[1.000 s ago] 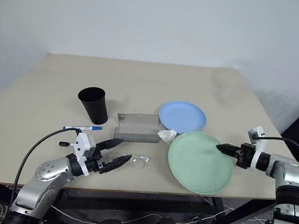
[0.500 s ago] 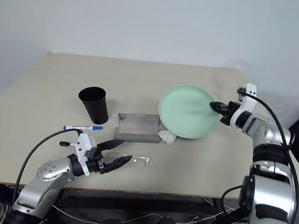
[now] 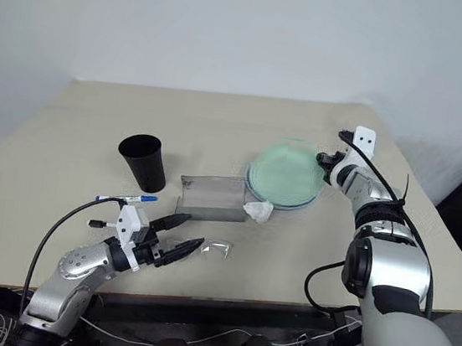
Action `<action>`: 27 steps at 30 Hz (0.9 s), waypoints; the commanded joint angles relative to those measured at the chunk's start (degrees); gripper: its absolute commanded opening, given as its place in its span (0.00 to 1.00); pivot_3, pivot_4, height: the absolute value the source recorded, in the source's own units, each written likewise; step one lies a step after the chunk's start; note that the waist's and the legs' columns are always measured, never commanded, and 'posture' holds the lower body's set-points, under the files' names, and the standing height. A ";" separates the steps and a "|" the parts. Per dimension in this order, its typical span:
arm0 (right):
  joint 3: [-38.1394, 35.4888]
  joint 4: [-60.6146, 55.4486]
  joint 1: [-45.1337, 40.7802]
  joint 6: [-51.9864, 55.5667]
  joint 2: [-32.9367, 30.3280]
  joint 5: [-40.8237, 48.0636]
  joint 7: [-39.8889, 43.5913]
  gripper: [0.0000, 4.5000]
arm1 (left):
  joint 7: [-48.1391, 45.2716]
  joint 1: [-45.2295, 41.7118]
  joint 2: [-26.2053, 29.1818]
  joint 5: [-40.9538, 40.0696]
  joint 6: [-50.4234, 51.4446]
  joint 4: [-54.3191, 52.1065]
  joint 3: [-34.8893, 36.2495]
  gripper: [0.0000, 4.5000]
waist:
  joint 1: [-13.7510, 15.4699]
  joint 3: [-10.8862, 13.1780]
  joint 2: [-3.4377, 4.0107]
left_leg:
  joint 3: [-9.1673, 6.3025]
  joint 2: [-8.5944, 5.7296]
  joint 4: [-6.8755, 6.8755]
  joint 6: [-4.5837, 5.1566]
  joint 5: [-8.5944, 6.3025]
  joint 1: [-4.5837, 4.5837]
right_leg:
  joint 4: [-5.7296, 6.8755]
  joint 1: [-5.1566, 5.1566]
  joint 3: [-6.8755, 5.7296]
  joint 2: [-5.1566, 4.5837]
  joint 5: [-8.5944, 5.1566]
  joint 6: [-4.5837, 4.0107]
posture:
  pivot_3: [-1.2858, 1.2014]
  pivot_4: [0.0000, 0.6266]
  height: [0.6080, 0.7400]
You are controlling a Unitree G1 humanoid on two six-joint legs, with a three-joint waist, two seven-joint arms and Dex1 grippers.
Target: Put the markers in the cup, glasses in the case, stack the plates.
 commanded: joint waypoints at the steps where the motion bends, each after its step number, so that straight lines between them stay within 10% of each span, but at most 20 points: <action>1: -0.48 -1.15 -1.64 -3.18 -0.58 -0.89 1.13 0.56 | 0.57 0.00 0.52 -0.06 -0.90 -2.97 1.07 0.77 | -0.05 0.00 0.00 | 0.00 0.00 0.00 0.00 0.00 0.01 | 0.01 0.00 0.00 0.00 0.00 0.00 | 0.52 0.00 0.97; 12: 10.43 -31.73 15.28 -0.86 -3.78 0.14 41.10 0.62 | 0.20 -0.81 3.15 -0.65 -1.08 -1.29 3.59 0.77 | 0.14 -0.05 0.06 | -0.07 0.02 0.00 0.00 0.00 0.05 | 0.04 0.05 -0.06 0.02 0.00 0.01 | 0.52 0.00 0.97; 27: 18.99 -53.06 30.12 2.31 -2.57 -3.98 36.40 0.62 | -0.15 -2.79 2.04 -0.22 -0.18 -0.75 2.18 0.77 | 0.44 -0.04 0.15 | -0.04 0.13 0.21 -0.02 0.00 0.14 | 0.12 0.08 -0.25 0.02 -0.08 -0.12 | 0.52 0.00 0.97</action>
